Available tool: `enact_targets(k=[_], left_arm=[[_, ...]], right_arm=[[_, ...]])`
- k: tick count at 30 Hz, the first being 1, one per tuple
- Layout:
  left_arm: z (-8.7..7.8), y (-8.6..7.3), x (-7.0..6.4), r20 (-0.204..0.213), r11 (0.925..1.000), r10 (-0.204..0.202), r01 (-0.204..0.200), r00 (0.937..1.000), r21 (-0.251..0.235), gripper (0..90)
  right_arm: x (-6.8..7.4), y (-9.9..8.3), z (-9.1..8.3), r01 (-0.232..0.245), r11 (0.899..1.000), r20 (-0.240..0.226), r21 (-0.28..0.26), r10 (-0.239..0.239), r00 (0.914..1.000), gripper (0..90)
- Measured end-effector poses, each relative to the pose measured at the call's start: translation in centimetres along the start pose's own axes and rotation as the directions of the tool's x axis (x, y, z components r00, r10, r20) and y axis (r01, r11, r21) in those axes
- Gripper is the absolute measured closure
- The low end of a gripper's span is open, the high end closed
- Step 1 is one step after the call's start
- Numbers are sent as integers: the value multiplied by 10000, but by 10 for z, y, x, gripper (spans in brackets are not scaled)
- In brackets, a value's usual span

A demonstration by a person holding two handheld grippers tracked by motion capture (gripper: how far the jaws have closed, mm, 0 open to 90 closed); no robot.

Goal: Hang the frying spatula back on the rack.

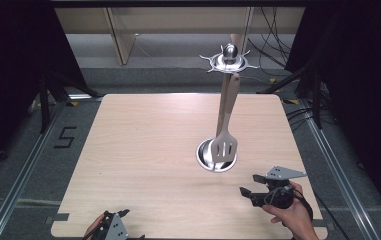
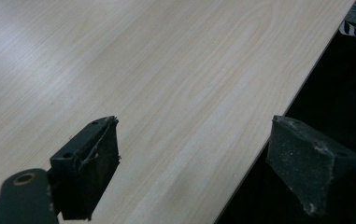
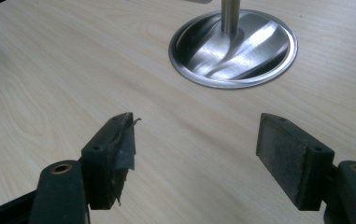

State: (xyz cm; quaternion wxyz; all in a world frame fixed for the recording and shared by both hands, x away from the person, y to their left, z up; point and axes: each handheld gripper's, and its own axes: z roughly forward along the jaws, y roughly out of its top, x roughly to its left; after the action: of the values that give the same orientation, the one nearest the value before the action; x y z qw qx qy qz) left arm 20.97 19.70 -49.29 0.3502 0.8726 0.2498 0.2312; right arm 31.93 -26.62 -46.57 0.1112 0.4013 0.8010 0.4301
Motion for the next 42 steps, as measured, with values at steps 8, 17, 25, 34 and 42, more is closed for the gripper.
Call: enact_targets(k=[8, 17, 25, 34, 42], left_arm=[[1, 0, 1, -28, 9998, 175, -176, 9998, -47, 160], [1, 0, 1, -63, 9997, 252, -252, 9997, -35, 159], [2, -1, -1, -37, 10000, 16, -16, 10000, 77, 159], [2, -1, 3, -68, 9995, 289, -288, 9996, 106, 155], [2, -2, 1, -7, 9998, 9, -9, 10000, 202, 153]], right_arm=[[3, -7, -1, 149, 9999, 147, 7, -149, 9998, 289], [4, -14, 0, 161, 9999, -16, -40, -161, 9999, 287], [11, -21, 0, -103, 9999, -51, 135, 104, 9999, 283], [14, -27, 1, -183, 9997, -95, 138, 184, 9998, 277], [18, -34, -3, -201, 9996, -111, 220, 203, 9997, 274]])
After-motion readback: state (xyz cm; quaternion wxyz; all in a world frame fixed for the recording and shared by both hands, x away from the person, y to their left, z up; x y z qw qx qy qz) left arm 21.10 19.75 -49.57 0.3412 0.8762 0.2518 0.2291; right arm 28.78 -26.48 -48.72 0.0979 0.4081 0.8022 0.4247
